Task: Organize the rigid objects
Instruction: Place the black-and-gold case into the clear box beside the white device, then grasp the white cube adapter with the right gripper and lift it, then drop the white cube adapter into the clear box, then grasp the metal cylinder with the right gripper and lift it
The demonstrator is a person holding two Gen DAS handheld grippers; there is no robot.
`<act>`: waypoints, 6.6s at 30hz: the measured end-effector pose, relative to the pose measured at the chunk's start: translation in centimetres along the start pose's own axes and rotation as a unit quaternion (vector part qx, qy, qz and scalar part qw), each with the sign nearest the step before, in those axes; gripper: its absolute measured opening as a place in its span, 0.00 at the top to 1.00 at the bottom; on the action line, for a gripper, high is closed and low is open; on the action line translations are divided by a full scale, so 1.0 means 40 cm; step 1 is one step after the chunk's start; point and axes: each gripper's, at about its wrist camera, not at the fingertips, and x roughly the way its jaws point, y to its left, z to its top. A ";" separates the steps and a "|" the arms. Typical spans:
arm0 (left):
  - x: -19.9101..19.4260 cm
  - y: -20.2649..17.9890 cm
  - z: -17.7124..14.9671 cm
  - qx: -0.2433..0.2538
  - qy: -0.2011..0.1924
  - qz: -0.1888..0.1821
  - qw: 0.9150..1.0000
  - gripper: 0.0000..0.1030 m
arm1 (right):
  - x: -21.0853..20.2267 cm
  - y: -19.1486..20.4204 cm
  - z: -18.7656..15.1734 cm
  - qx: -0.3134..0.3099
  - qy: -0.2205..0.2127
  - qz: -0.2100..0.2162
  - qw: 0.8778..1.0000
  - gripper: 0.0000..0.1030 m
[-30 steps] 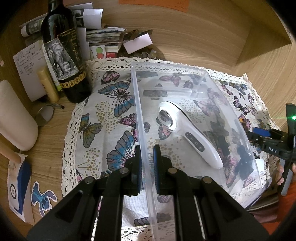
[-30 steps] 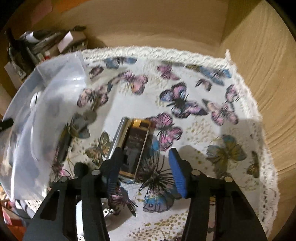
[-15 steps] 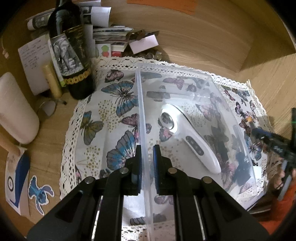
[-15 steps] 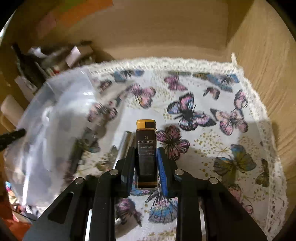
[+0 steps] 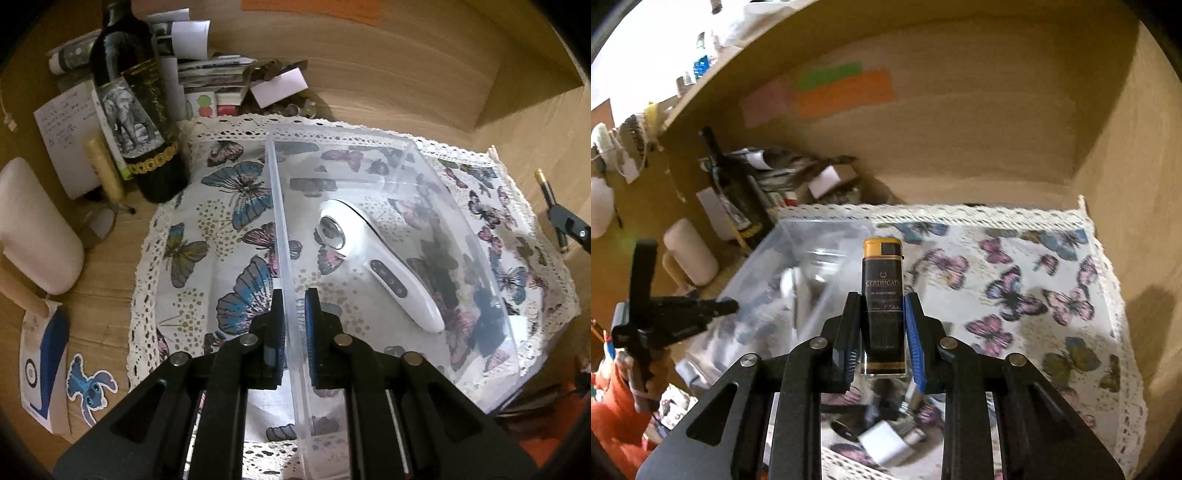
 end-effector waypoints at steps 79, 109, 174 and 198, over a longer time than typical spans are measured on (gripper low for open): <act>-0.003 -0.009 -0.008 0.004 -0.010 0.009 1.000 0.92 | 0.026 -0.017 -0.188 -0.003 0.101 -0.038 0.994 0.74; -0.003 -0.009 -0.005 0.006 -0.012 0.000 1.000 0.92 | 0.090 0.152 0.031 -0.079 0.004 0.056 0.995 0.74; 0.003 -0.003 0.003 0.012 -0.016 -0.002 1.000 0.92 | 0.192 -0.075 -0.144 0.009 0.137 -0.047 0.989 0.86; 0.009 -0.005 0.018 0.013 -0.001 -0.003 1.000 0.92 | 0.039 0.031 0.034 -0.010 -0.018 0.026 0.999 0.86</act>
